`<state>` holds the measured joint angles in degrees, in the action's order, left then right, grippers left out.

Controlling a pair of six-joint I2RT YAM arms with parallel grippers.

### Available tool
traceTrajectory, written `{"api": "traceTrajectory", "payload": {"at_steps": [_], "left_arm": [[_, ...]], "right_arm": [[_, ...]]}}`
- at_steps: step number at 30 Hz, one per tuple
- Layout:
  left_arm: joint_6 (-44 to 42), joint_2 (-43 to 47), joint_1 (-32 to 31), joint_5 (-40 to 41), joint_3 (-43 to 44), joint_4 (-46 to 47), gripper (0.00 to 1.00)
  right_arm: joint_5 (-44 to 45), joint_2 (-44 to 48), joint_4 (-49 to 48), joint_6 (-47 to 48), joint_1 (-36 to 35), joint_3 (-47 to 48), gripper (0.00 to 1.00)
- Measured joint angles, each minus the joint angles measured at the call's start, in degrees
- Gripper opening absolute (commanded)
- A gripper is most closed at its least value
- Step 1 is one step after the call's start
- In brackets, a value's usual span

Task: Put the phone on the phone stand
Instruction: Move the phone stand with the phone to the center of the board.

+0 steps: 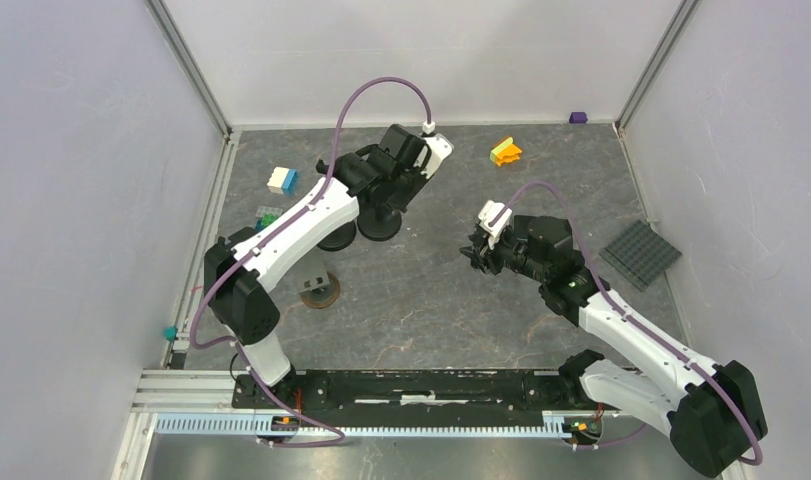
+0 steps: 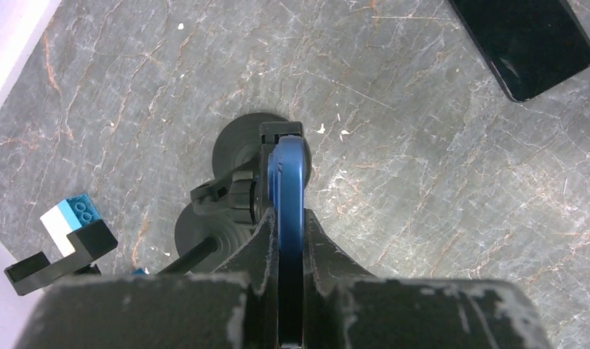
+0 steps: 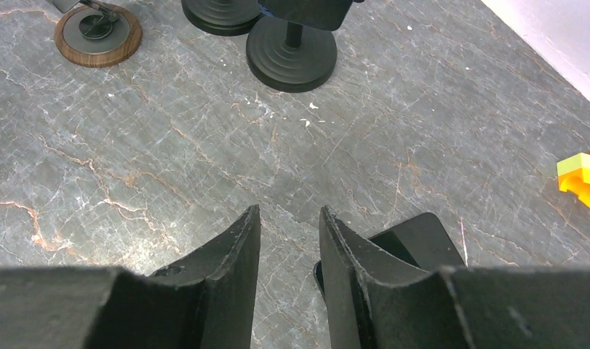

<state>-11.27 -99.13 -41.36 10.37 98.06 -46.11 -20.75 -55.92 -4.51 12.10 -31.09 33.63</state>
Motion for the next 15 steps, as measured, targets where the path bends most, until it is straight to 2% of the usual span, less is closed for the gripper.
{"api": "traceTrajectory", "payload": {"at_steps": [8,15], "left_arm": [[-0.8,0.0,-0.3,-2.5,0.0,-0.1,0.02],[-0.8,0.0,0.3,-5.9,0.7,-1.0,0.02]], "right_arm": [[-0.5,-1.4,0.0,0.0,0.0,0.0,0.44],[-1.1,-5.7,-1.0,-0.6,0.0,1.6,0.56]]}}
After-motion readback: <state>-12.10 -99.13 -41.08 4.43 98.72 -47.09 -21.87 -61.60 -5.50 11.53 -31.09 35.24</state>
